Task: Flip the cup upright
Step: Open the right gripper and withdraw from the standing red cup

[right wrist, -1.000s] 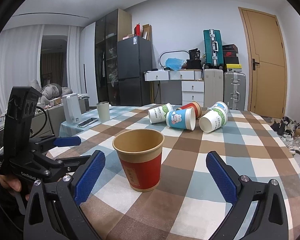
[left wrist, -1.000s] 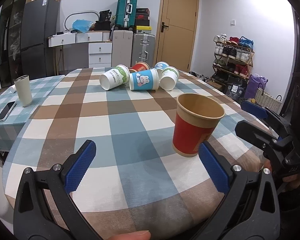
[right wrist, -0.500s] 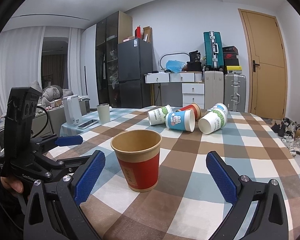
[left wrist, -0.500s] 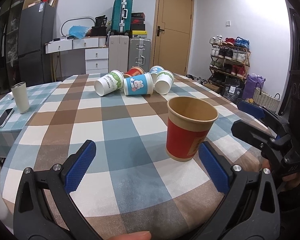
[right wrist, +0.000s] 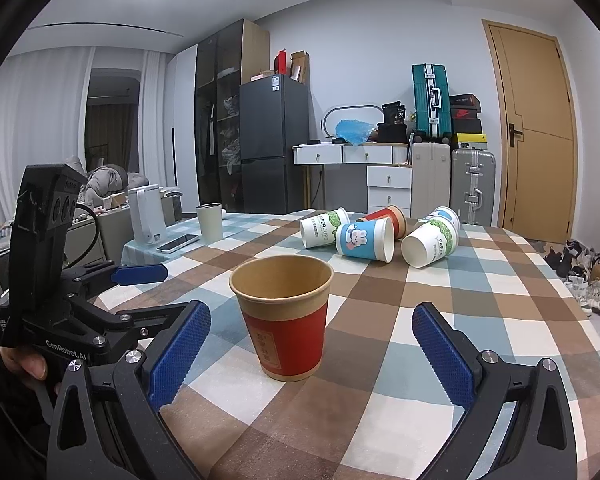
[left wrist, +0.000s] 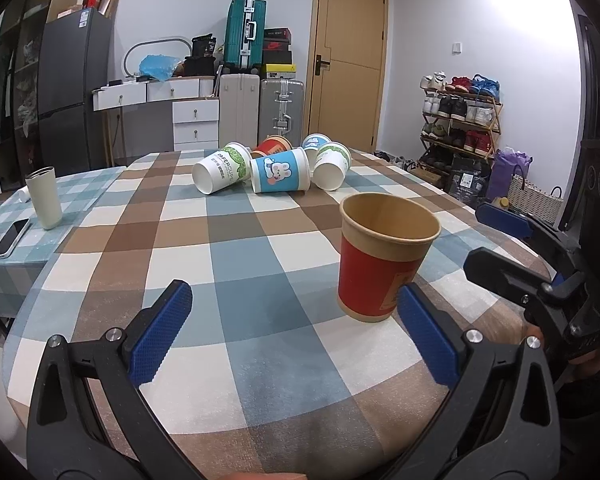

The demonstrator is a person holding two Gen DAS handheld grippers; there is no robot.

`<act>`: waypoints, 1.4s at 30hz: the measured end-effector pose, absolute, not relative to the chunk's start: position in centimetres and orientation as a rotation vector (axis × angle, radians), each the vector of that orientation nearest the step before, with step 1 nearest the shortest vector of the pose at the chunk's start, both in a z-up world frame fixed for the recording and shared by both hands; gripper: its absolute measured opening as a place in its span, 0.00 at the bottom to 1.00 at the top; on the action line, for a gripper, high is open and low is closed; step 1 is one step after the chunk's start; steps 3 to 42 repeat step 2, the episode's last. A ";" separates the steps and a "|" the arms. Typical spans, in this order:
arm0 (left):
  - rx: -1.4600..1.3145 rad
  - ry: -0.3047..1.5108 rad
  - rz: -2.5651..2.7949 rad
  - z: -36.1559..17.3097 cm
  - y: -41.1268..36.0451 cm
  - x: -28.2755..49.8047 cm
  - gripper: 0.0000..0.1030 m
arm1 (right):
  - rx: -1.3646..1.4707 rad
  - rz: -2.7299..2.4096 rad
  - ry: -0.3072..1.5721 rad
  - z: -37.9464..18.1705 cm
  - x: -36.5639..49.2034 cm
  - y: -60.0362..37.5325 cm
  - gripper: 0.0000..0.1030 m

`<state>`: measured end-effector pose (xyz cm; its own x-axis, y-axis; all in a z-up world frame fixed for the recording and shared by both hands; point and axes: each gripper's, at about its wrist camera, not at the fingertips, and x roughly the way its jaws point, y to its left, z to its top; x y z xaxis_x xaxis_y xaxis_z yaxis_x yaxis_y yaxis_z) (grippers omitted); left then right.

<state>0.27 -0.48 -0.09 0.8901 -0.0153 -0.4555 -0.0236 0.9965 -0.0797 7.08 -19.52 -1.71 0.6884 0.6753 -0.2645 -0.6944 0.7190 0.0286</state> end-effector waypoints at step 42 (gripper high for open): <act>-0.085 0.471 0.005 0.0 -0.4 0.3 0.99 | -0.075 0.767 0.267 -1.7 7.1 -19.4 1.00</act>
